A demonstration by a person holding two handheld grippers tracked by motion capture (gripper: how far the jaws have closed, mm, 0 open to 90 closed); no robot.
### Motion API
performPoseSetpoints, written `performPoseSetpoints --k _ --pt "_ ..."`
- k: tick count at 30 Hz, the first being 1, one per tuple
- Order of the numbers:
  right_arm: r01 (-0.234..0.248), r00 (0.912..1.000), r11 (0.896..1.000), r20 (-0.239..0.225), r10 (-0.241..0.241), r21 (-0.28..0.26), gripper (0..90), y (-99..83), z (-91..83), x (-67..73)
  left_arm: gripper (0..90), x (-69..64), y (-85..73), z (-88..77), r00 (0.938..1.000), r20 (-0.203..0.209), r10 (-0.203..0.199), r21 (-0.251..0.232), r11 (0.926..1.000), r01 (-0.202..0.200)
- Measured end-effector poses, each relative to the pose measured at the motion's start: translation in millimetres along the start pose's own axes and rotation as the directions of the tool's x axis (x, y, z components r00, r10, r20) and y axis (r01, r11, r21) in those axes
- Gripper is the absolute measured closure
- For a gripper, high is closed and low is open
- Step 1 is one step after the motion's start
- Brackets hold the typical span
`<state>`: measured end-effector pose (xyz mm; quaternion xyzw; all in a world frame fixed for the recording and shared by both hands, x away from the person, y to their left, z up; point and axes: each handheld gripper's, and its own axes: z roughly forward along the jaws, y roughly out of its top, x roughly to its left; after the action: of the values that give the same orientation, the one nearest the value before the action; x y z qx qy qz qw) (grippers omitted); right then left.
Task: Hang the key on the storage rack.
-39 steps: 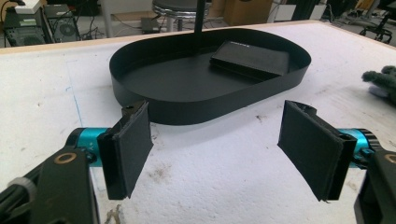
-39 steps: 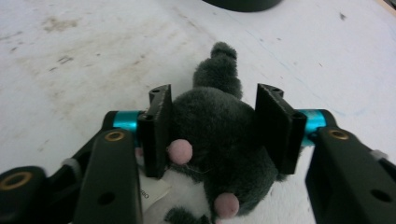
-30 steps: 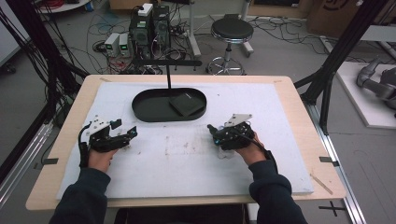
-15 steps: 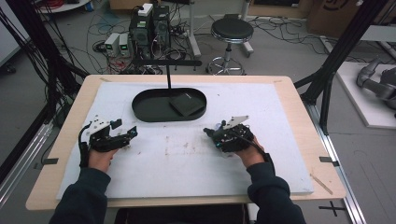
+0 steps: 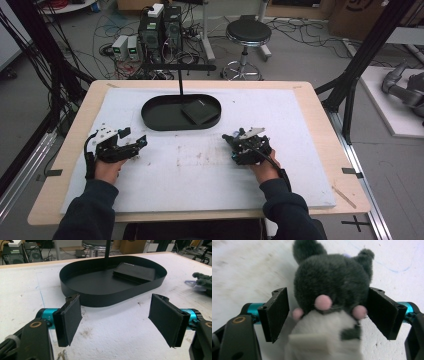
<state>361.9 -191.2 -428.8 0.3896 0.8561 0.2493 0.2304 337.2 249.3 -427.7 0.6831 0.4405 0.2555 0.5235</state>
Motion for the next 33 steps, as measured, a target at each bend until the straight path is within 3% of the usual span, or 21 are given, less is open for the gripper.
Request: performPoseSetpoints --k 2,5,7,10,12,17,26,33 --pt "0.02 0.9997 1.0 0.016 -0.02 -0.004 32.2 0.7 1.1 -2.9 25.9 0.2 0.0 -0.3 1.0 0.001 -0.001 0.0 1.0 0.001" --pt "-0.014 0.9989 1.0 -0.045 0.013 -0.015 37.0 -0.8 -0.4 -12.3 25.9 0.3 0.0 -0.6 1.0 0.001 0.001 0.004 1.0 -0.001" --pt "0.001 0.9967 1.0 -0.082 -0.004 -0.027 38.7 -1.0 -1.9 -15.3 25.9 0.2 -0.1 -0.4 1.0 0.0 0.001 0.003 1.0 -0.001" --pt "0.035 0.9906 0.994 -0.129 -0.048 -0.101 39.7 3.7 -10.9 -18.9 25.9 0.6 -0.1 -0.5 1.0 -0.003 -0.001 0.004 1.0 0.001" --pt "0.032 0.9843 0.984 -0.165 -0.061 -0.176 39.9 7.9 -19.5 -23.1 25.9 1.3 -0.3 -0.1 1.0 -0.002 -0.001 0.005 1.0 0.001" --pt "-0.019 0.9741 0.966 -0.222 -0.041 -0.258 39.9 16.5 -36.2 -36.3 25.9 0.4 -0.6 0.9 1.0 0.001 0.001 0.008 1.0 -0.001" --pt "-0.026 0.9775 0.938 -0.205 -0.049 -0.346 39.9 53.6 -58.0 -56.5 26.3 0.9 -1.1 2.5 1.0 0.004 -0.002 0.006 1.0 0.002" --pt "-0.053 0.9694 0.905 -0.239 -0.055 -0.421 39.9 92.1 -64.8 -67.9 26.3 0.9 -1.2 2.7 1.0 0.007 0.001 0.007 1.0 -0.001"
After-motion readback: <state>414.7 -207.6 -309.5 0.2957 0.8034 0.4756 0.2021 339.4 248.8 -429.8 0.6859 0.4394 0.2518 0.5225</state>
